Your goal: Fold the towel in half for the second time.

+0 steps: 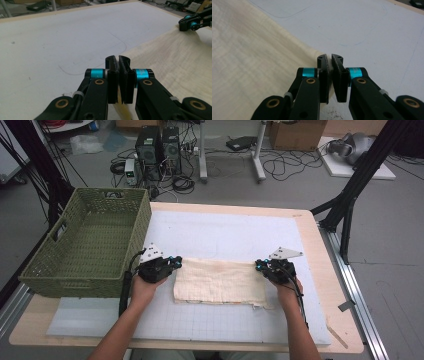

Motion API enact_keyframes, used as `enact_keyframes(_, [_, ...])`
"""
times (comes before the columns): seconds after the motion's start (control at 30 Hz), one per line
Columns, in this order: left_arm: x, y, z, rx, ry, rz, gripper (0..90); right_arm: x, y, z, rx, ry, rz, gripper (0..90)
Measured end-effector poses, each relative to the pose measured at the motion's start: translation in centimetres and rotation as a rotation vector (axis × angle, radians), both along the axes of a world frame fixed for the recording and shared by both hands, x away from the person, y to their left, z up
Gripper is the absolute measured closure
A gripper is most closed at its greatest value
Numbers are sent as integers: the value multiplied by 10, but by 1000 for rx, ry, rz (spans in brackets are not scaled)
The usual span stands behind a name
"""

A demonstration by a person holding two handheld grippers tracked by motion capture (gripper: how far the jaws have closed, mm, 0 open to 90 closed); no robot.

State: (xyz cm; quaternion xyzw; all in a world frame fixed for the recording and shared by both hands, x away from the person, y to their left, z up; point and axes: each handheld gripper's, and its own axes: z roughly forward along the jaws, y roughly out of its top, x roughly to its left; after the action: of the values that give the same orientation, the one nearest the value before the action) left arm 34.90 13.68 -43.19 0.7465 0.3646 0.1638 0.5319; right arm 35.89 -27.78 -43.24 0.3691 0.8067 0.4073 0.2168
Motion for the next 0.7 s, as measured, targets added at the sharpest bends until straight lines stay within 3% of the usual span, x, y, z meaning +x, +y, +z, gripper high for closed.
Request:
enact_keyframes(0.3, [-15,0,7,11,5,-18,854,-27,-5,1,41,-46,36,847])
enact_keyframes(0.7, [-39,0,10,20,4,-57,854,-62,-12,12,41,-76,98,841])
